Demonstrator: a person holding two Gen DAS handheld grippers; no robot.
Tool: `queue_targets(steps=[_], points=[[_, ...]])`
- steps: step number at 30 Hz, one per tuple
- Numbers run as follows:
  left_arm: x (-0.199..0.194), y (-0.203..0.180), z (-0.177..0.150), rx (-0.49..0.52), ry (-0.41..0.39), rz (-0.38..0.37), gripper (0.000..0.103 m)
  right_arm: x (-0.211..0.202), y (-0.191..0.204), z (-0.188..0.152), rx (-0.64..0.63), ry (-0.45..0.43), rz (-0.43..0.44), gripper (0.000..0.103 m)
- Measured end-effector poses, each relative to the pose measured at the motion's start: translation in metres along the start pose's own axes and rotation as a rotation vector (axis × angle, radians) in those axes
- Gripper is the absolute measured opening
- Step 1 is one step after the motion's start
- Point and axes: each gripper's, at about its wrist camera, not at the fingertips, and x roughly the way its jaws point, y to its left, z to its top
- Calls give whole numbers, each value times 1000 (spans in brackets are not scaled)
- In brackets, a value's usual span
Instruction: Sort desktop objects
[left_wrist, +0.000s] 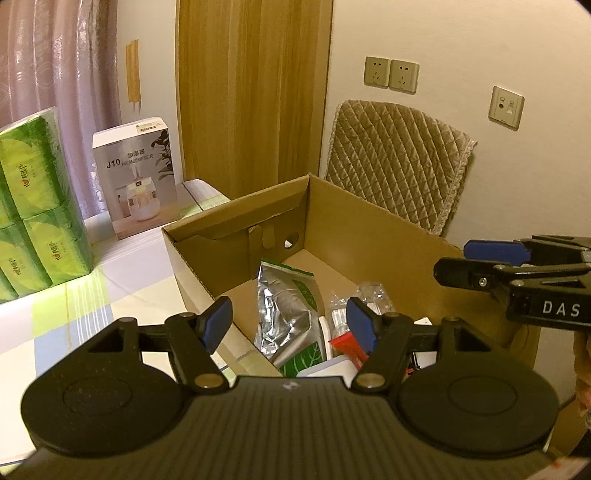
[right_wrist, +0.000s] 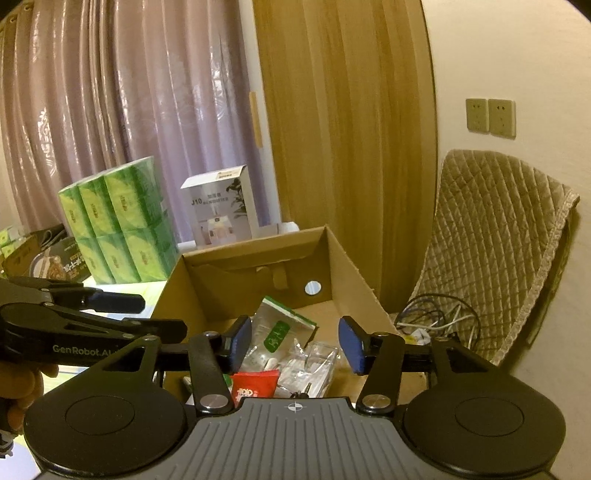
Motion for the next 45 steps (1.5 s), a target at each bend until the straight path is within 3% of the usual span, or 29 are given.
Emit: queue_targets(steps=[4, 12, 16, 18, 21, 25, 30, 36, 45], points=[[-6, -2, 0, -4, 0, 5, 66, -3, -1, -1, 5, -7, -4, 60], [-26, -8, -3, -45, 1, 37, 80, -26, 0, -6, -11, -31, -27, 74], [-48, -20, -12, -76, 3, 33, 93, -56, 2, -12, -12, -43, -22, 97], [-61, -29, -18, -76, 2, 41, 97, -70, 5, -15, -19, -38, -20, 101], [-79, -39, -28, -115, 4, 67, 102, -89, 7, -19, -6, -15, -15, 101], [-109, -52, -41, -204, -1, 43, 102, -111, 9, -19, 49, 28, -15, 101], [-147, -70, -61, -244, -12, 82, 102, -147, 18, -19, 8, 31, -22, 101], [-181, -79, -90, -397, -4, 81, 102, -179, 18, -16, 10, 53, -15, 101], [-221, -95, -109, -413, 16, 147, 102, -210, 25, -24, 53, 90, 49, 101]])
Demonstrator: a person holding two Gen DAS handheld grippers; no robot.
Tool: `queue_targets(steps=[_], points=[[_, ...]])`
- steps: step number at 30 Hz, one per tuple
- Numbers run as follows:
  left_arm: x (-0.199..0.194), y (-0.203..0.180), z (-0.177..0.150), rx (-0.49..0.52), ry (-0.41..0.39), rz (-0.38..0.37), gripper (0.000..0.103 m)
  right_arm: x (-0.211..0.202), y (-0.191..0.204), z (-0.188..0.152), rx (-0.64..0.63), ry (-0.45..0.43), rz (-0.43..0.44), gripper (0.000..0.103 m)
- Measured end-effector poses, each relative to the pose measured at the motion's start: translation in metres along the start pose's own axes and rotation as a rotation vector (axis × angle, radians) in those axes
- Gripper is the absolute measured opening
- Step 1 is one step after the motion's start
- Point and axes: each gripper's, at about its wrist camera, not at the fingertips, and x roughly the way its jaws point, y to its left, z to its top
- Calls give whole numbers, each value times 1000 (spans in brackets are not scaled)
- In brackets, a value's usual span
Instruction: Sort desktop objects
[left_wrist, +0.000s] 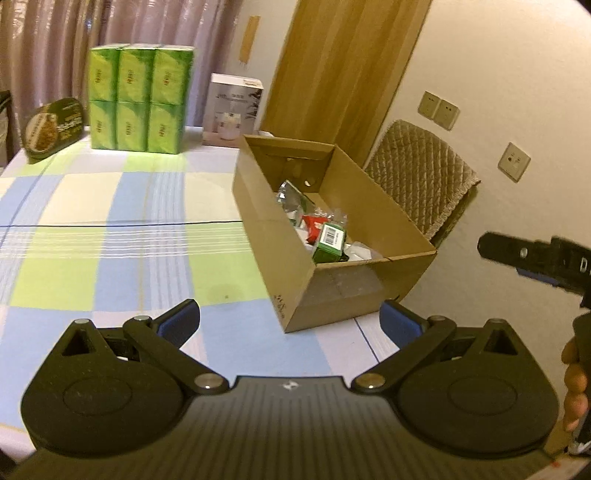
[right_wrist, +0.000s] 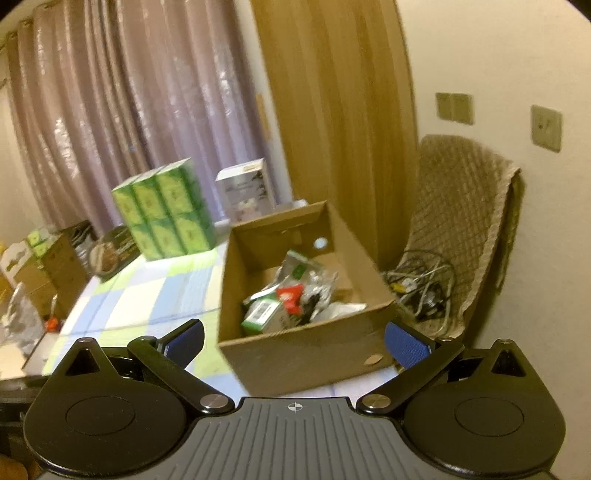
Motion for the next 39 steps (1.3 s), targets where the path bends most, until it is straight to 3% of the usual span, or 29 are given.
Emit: queue_targets(steps=[7, 17, 39], points=[[-23, -5, -5, 22, -24, 57, 102, -15, 17, -13, -48, 10, 19, 101], [-29, -17, -14, 68, -11, 107, 102, -31, 32, -27, -153, 25, -21, 101], [-37, -25, -20, 98, -14, 123, 102, -37, 26, -36, -152, 58, -38, 101]])
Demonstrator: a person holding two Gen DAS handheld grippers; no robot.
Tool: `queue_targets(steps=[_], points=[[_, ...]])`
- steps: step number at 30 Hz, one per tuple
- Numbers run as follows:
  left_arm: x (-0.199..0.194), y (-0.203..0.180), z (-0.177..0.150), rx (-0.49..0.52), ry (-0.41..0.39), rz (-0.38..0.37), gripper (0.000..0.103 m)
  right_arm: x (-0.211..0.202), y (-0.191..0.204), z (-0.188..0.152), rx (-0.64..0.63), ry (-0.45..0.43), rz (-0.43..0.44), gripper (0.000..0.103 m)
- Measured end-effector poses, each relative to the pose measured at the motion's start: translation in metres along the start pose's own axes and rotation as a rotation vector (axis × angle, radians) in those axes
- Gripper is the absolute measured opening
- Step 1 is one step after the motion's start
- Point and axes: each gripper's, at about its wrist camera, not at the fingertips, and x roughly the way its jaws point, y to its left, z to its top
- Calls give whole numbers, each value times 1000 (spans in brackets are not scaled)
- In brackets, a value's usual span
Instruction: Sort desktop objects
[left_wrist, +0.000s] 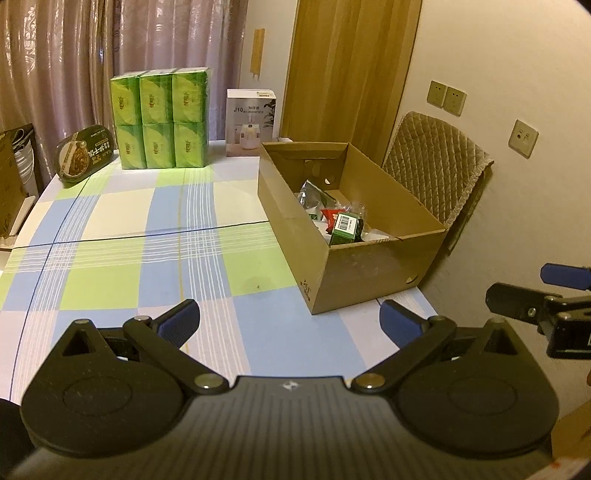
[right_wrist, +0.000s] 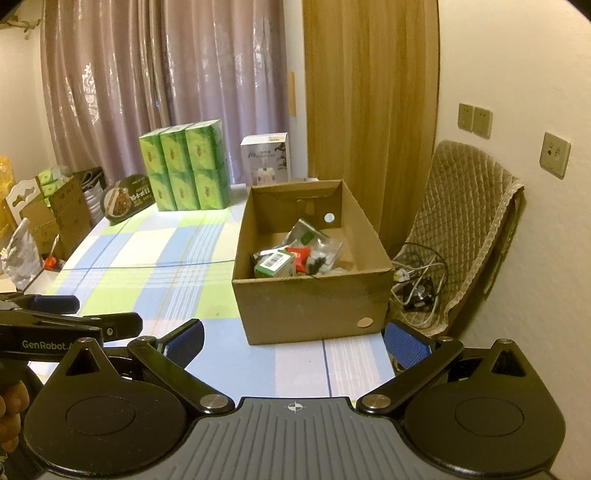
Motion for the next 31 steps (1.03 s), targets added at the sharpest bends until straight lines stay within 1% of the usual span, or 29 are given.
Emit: queue_targets(steps=[23, 31], points=[[3, 1, -4, -2, 6, 3, 102, 4, 2, -6, 12, 16, 6, 101], [2, 5, -8, -9, -15, -12, 102, 5, 5, -9, 9, 25, 6, 101]])
